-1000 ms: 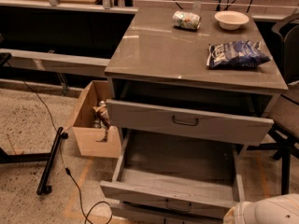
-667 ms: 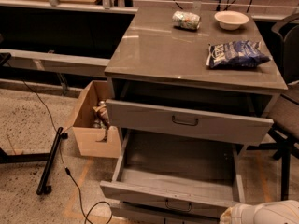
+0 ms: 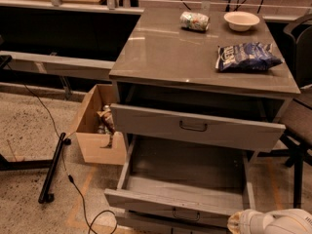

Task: Close middle drawer

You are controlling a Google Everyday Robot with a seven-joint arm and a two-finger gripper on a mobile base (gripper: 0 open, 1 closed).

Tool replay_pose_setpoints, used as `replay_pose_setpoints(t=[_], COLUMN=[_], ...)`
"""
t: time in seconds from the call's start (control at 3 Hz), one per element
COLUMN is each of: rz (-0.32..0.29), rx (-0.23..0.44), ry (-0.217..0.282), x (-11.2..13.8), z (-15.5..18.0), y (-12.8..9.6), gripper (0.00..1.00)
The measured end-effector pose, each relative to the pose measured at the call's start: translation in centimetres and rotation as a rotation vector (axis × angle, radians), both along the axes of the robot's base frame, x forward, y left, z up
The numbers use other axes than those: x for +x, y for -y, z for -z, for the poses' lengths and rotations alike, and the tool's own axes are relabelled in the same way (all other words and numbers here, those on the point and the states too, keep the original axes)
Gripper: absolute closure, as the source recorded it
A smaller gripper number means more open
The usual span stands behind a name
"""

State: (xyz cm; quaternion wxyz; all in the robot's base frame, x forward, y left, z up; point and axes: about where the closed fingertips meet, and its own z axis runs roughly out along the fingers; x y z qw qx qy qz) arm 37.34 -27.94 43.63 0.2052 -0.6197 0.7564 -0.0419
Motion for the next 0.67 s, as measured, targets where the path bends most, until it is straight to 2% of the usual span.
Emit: replay_pose_setpoints(t=[0.33,0.67], rz=[0.006,-0.003], rx=[-0.021,-0.044], ry=[0.049,0.086], x=[2.7,5.3], z=[0.1,0.4], y=[1.2,1.4], gripper=[1.0,1.0])
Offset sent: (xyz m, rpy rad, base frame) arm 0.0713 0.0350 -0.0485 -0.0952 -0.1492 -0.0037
